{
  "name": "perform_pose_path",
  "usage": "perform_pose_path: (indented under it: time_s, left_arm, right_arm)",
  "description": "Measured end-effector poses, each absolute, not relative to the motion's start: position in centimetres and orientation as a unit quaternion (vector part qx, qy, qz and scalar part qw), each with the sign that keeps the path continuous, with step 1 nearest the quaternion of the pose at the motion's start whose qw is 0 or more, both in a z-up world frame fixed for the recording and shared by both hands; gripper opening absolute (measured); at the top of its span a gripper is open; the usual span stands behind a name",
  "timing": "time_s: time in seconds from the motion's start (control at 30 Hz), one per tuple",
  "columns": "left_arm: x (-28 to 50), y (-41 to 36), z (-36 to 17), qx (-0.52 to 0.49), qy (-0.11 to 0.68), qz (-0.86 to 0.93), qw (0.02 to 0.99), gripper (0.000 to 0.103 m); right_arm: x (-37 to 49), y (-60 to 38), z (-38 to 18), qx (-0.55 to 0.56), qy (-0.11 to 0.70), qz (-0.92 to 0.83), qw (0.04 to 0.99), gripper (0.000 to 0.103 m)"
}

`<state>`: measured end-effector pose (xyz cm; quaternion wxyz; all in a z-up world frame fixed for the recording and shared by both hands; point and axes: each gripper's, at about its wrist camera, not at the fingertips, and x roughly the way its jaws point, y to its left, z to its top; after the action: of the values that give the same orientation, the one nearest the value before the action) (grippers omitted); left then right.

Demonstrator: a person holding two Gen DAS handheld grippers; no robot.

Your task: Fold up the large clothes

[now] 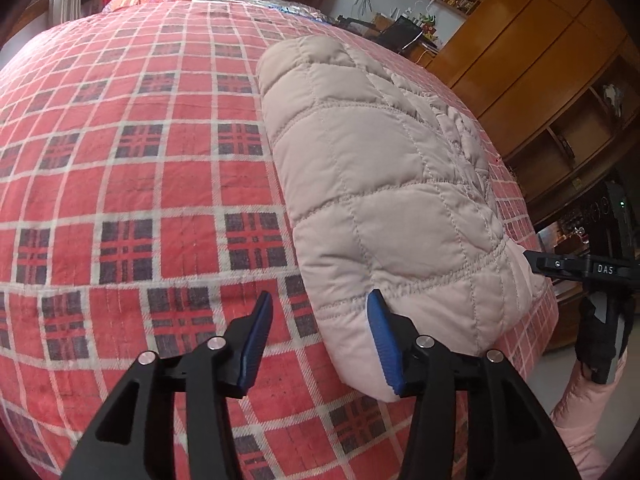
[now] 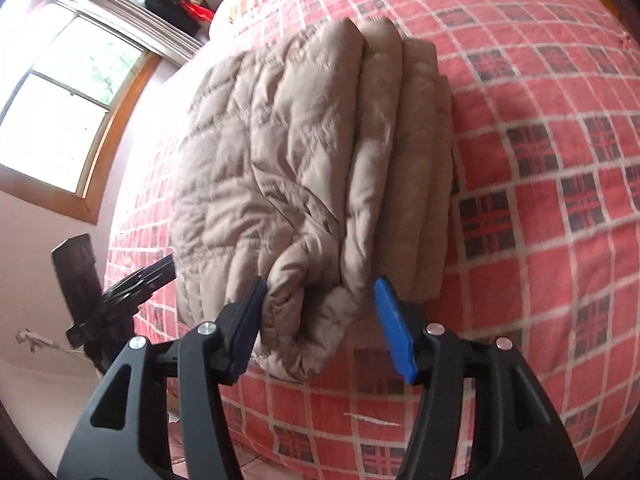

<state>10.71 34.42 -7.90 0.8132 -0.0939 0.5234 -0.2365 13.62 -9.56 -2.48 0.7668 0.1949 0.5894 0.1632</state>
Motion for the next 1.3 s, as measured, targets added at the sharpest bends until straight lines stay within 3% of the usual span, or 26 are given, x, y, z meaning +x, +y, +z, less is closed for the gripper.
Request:
perform_pose_path:
  time_s: [0.03, 0.17, 0.27, 0.37, 0.47, 0.6, 0.73, 0.9, 1.13, 1.23, 1.3]
  left_arm:
    - [10.3, 34.4, -8.0, -0.098, 0.525, -0.238, 0.811, 0.049]
    - [9.6, 33.6, -7.9, -0.094, 0.521, -0.230, 0.817, 0.049]
    - [9.8, 33.0, -7.6, -0.095, 0.521, -0.233, 0.816, 0.049]
    - [9.7, 31.8, -7.4, -0.085, 0.519, -0.245, 0.815, 0.049]
    - [9.8, 30.8, -7.9, -0.072, 0.524, -0.244, 0.813, 0.050]
    - [10.6, 30.3, -9.3, -0.064, 0.529, -0.238, 0.812, 0.063]
    - [10.8, 30.7, -9.3, -0.074, 0.532, -0.244, 0.808, 0.064]
    - [11.1, 32.8, -7.0, -0.092, 0.513, -0.238, 0.819, 0.062]
    - [14.3, 33.4, -4.9, -0.078, 0.487, -0.200, 0.847, 0.062]
    - [15.1, 32.4, -4.9, -0.065, 0.481, -0.182, 0.855, 0.062]
    - [15.7, 31.9, -5.1, -0.063, 0.482, -0.173, 0.857, 0.062]
  right_arm:
    - [13.7, -9.3, -2.8, 0.194, 0.593, 0.163, 0.764, 0.053]
    - [14.1, -8.9, -3.7, 0.209, 0.599, 0.160, 0.756, 0.020]
    - [13.2, -9.2, -2.3, 0.208, 0.580, 0.165, 0.770, 0.010]
    - [11.7, -10.0, -1.1, 0.194, 0.563, 0.156, 0.788, 0.009]
    - [11.2, -10.8, -2.6, 0.181, 0.572, 0.134, 0.788, 0.008]
    - [12.2, -10.8, -6.3, 0.192, 0.592, 0.131, 0.771, 0.008]
    - [12.7, -10.9, -6.6, 0.195, 0.591, 0.146, 0.769, 0.011]
    - [12.4, -13.2, -3.9, 0.197, 0.558, 0.154, 0.791, 0.033]
    - [17.4, -14.3, -1.1, 0.206, 0.529, 0.141, 0.811, 0.038]
    - [20.7, -14.4, -1.6, 0.208, 0.535, 0.119, 0.810, 0.049]
    - [22.6, -14.3, -2.6, 0.210, 0.545, 0.120, 0.803, 0.049]
